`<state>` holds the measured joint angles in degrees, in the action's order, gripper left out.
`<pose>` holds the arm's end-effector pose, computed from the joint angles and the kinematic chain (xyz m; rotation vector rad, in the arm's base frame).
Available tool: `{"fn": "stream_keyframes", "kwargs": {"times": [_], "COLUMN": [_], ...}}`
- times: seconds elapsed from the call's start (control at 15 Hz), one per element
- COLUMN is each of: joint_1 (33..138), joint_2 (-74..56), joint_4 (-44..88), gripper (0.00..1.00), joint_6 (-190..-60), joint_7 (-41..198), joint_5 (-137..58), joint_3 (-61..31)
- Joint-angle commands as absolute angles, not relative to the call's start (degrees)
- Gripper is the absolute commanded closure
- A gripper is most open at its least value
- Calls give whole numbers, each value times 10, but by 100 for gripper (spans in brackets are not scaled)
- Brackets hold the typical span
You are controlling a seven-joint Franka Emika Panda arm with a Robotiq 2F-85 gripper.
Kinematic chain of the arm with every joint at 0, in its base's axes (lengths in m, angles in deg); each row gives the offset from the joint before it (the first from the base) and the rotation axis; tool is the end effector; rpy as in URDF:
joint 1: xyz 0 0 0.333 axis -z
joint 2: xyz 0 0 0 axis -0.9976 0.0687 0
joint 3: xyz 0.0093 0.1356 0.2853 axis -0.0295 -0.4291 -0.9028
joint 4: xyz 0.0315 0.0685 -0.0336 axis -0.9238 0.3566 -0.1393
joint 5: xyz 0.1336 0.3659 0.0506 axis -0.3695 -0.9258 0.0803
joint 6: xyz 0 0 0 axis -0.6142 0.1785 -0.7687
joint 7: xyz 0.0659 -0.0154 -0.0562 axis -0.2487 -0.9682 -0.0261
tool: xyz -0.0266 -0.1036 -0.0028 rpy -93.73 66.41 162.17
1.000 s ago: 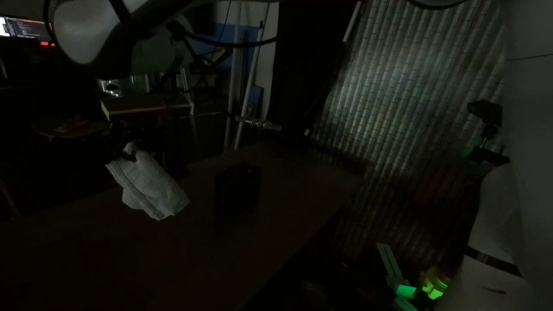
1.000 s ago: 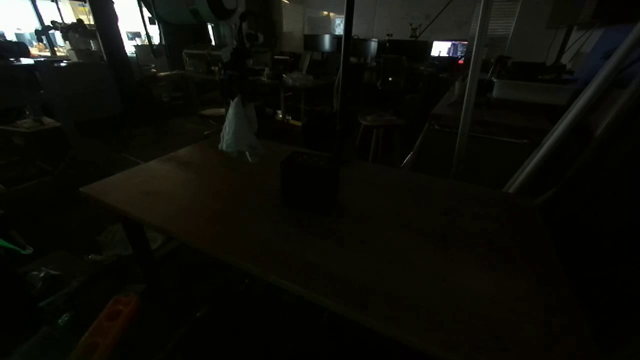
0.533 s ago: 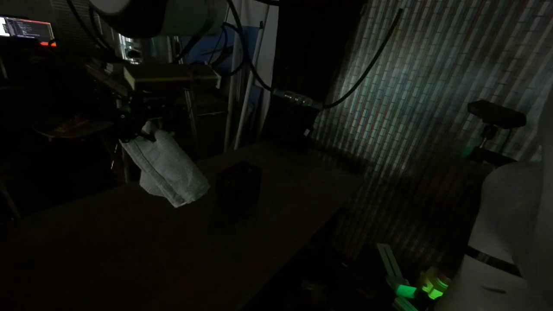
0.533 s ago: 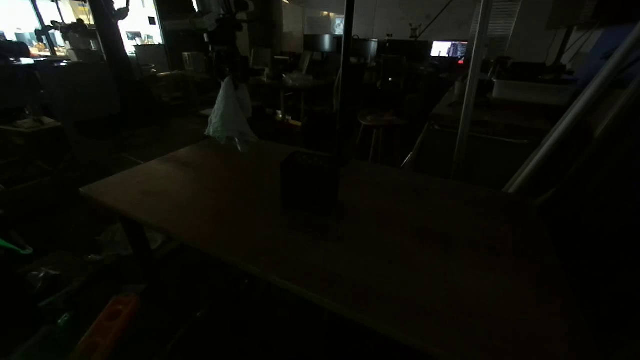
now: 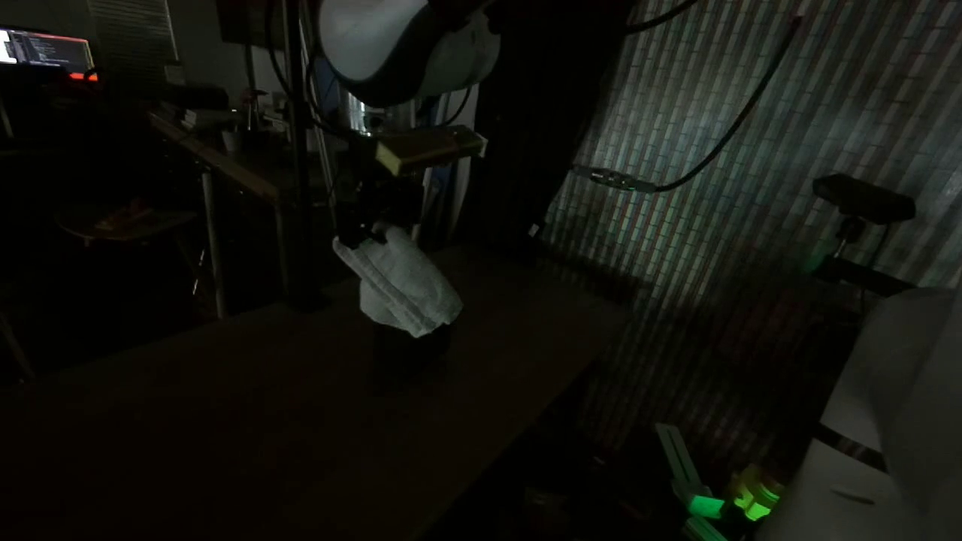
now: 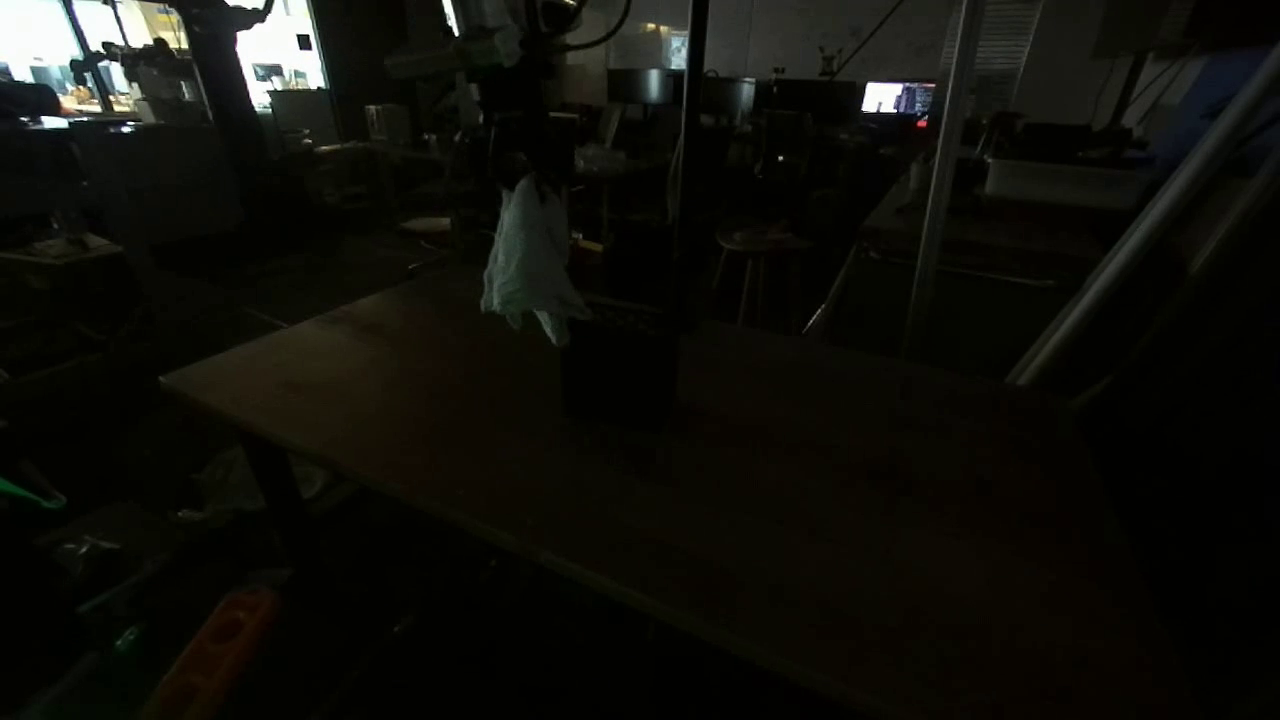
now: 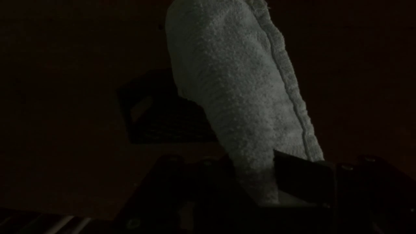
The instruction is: Put the towel inside the black box
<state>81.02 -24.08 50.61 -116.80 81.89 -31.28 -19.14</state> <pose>0.5524 0.0445 0.4107 2.9861 0.0915 0.1303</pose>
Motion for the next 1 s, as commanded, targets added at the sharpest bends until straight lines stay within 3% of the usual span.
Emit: {"fn": "stream_keyframes", "kwargs": {"times": [0.0,0.93], "joint_1": [847,897], "joint_2": [-263,-148], "joint_4": [536,522], "gripper": [89,88], "joint_6": [-1213,-1387], "joint_7": [743,621], "joint_5": [-295,-329], "joint_3": [-177,-168]}}
